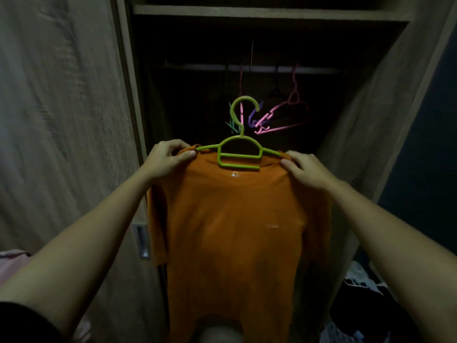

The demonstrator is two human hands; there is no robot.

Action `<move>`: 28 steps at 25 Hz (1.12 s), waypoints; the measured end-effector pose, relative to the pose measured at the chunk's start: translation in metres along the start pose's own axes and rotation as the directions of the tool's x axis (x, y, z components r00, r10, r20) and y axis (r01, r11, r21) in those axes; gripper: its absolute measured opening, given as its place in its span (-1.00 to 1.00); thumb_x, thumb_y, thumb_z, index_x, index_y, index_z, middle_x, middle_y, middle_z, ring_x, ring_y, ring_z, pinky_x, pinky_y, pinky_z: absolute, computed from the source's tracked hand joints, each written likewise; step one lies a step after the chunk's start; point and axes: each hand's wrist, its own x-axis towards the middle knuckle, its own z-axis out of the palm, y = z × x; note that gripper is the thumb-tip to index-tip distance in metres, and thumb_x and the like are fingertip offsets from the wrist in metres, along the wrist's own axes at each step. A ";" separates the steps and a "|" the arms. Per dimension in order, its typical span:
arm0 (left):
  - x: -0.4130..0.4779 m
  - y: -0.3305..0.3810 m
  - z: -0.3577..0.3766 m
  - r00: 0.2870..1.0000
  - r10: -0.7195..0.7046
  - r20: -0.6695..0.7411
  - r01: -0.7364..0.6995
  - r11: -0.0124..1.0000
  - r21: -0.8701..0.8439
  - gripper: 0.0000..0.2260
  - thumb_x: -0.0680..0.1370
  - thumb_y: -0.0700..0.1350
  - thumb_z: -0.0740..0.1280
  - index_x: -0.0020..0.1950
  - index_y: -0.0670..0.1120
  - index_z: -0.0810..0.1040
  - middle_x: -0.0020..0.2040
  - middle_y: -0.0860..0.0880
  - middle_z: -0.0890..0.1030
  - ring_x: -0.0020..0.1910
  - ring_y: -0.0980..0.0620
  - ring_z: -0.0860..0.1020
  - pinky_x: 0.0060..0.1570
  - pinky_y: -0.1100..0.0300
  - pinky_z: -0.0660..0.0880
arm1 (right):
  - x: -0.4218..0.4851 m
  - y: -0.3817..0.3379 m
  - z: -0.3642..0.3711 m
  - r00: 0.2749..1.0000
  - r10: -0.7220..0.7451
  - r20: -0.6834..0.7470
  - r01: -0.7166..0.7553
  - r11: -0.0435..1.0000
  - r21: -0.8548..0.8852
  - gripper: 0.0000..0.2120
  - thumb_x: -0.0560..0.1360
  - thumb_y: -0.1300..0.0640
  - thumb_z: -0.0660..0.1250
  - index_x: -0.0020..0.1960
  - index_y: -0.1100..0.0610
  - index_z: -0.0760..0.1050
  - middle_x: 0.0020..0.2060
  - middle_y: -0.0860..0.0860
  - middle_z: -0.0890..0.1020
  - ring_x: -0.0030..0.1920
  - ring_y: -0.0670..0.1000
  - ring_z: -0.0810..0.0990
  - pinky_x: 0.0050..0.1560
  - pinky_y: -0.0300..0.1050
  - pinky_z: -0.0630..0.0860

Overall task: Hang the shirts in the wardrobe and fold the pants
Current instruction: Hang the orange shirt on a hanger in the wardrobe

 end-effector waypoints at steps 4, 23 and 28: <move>-0.001 0.001 -0.013 0.998 -0.004 0.062 0.000 0.998 0.062 -0.57 0.41 0.23 0.29 0.18 0.04 0.45 0.11 0.05 0.48 0.06 0.11 0.48 -0.05 0.29 0.43 | 0.001 -0.003 0.003 0.991 0.027 -0.129 -0.021 0.998 0.051 -0.84 0.60 -0.02 0.11 -0.07 -0.08 0.43 -0.27 -0.11 0.53 -0.16 -0.10 0.53 -0.02 -0.07 0.42; -0.002 0.003 -0.029 0.971 -0.069 0.228 0.051 0.995 0.086 -0.37 0.22 0.58 0.13 0.07 0.18 0.46 0.06 0.15 0.51 0.02 0.21 0.52 -0.09 0.32 0.45 | 0.019 -0.013 -0.016 0.999 0.034 -0.014 -0.034 0.999 -0.016 -0.81 0.59 -0.07 0.11 -0.13 -0.12 0.44 -0.19 -0.04 0.60 -0.12 -0.08 0.57 -0.05 -0.08 0.44; -0.025 0.022 -0.030 0.951 0.037 0.307 -0.047 0.999 0.024 -0.45 0.33 0.46 0.22 -0.07 -0.01 0.55 -0.08 0.06 0.58 -0.10 0.11 0.58 -0.14 0.25 0.52 | 0.027 -0.015 -0.020 0.995 0.056 0.079 -0.058 0.998 0.028 -0.82 0.58 -0.08 0.12 -0.13 -0.16 0.46 -0.17 -0.05 0.58 -0.07 -0.03 0.56 0.09 0.12 0.49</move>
